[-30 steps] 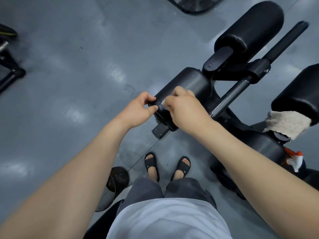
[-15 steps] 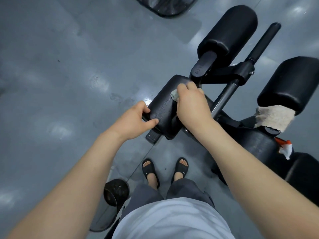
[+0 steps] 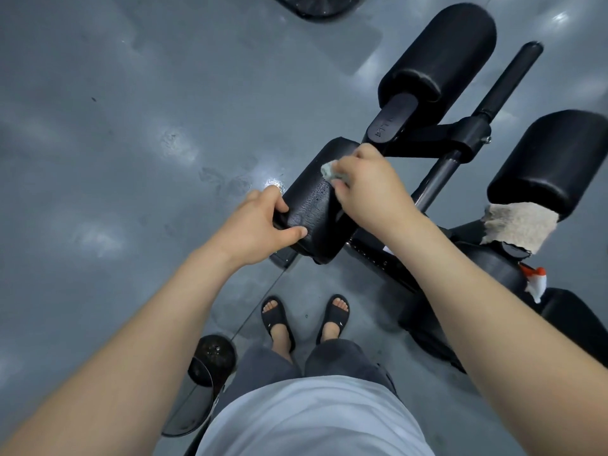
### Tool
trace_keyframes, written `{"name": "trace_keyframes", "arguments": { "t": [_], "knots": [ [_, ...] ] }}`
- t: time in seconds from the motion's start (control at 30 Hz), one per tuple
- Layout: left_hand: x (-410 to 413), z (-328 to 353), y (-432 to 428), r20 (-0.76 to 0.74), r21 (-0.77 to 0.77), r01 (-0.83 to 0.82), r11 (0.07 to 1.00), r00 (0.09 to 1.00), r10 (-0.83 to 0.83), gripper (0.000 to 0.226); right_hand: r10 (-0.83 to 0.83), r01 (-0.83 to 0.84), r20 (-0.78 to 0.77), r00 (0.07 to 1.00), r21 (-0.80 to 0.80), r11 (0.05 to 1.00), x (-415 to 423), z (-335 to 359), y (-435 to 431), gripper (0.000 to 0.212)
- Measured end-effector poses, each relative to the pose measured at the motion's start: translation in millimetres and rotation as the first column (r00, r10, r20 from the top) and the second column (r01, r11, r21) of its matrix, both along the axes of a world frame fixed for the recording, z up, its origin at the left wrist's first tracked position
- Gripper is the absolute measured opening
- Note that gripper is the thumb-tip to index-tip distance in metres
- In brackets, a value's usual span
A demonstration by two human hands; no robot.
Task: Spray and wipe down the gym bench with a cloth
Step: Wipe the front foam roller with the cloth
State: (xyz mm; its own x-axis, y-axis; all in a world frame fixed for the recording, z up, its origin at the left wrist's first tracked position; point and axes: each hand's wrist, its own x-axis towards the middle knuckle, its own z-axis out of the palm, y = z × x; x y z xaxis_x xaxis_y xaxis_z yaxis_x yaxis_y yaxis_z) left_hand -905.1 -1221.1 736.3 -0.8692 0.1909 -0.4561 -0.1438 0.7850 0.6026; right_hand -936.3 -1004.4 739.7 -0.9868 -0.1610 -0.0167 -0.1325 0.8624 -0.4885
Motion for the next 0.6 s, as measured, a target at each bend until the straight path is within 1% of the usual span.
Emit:
{"name": "trace_keyframes", "arguments": {
  "t": [0.13,0.23,0.3,0.37,0.47,0.5,0.53,0.6],
  "knots": [
    [4,-2,2,-0.032,0.008,-0.003,1.000,0.999,0.003,0.044,-0.071,0.071,0.009,0.997,0.046,0.996,-24,2,12,0.023],
    [7,-4,1,-0.050,0.012,-0.012,1.000,0.999,0.013,0.045,-0.136,0.137,-0.024,0.990,0.086,0.987,-38,3,11,0.028],
    [9,-6,1,-0.059,0.028,-0.026,0.999,0.998,0.028,0.046,-0.139,0.142,-0.037,0.990,0.111,0.984,-36,2,7,0.024],
    [12,-8,2,-0.074,0.038,-0.042,0.998,0.996,0.045,0.048,-0.098,0.100,-0.022,0.995,0.109,0.989,-26,1,4,0.025],
    [17,-11,4,-0.100,0.053,-0.069,0.996,0.992,0.074,0.052,0.073,-0.077,0.064,0.995,0.065,0.995,-8,4,8,0.035],
    [18,-11,5,-0.111,0.058,-0.072,0.996,0.991,0.078,0.054,0.121,-0.125,0.071,0.990,0.054,0.991,-5,5,12,0.036],
    [19,-12,6,-0.122,0.058,-0.072,0.996,0.989,0.079,0.055,0.133,-0.137,0.063,0.989,0.057,0.989,-7,6,16,0.036],
    [22,-12,10,-0.140,0.054,-0.078,0.995,0.987,0.085,0.056,0.066,-0.068,0.029,0.997,0.075,0.995,-16,5,25,0.037]
  ]
}}
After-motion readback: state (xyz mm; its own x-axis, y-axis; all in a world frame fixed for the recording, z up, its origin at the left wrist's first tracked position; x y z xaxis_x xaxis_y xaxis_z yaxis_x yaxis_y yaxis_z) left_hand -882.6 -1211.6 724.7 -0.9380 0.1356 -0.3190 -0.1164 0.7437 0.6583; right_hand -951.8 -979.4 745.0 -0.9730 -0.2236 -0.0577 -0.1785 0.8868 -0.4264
